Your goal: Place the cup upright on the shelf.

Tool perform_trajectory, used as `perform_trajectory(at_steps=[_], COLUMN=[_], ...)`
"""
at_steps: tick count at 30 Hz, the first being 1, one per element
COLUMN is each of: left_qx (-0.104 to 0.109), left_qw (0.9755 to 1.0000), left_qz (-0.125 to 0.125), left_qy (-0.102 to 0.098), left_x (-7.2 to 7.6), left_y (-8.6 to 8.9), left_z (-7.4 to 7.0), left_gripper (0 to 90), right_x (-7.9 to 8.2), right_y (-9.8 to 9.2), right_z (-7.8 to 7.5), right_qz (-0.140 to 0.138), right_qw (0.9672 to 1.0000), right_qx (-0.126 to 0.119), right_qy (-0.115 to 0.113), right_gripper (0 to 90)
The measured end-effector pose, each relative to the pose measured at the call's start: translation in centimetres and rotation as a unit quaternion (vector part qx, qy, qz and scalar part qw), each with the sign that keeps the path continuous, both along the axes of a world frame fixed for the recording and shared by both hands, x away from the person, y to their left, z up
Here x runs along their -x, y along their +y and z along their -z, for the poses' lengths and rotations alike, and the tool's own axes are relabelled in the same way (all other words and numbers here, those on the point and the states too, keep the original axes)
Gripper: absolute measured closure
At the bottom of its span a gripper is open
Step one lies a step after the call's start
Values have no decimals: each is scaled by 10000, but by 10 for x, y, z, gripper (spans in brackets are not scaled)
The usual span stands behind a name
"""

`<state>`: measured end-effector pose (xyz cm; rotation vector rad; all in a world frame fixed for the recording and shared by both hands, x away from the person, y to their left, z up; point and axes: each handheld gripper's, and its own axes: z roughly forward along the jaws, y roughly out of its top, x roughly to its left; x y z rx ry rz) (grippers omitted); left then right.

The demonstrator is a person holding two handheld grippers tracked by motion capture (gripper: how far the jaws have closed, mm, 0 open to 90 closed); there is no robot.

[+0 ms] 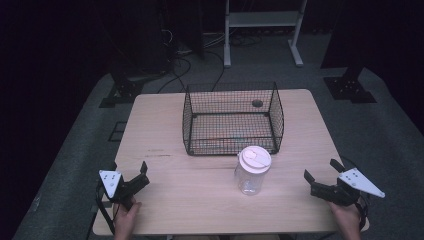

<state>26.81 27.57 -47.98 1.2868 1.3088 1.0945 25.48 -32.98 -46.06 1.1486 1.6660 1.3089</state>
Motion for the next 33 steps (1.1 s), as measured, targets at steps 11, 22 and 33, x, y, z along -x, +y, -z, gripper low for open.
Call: perform_trajectory(at_steps=[11,22,33], left_qx=[23,24,2], left_qw=[10000,10000,10000], left_qz=[12,40,42], left_qy=[-2,-11,-9], left_x=[0,0,0], left_y=[0,1,0], left_z=[0,0,0], left_gripper=[0,0,0], right_x=[2,6,14], right_y=[10,25,39], right_z=[-5,-16,-29], right_qz=[-203,-579,-952], right_qw=[9998,9982,9951], right_qx=[66,77,83], right_qy=[-33,-102,-247], right_gripper=[13,13,13])
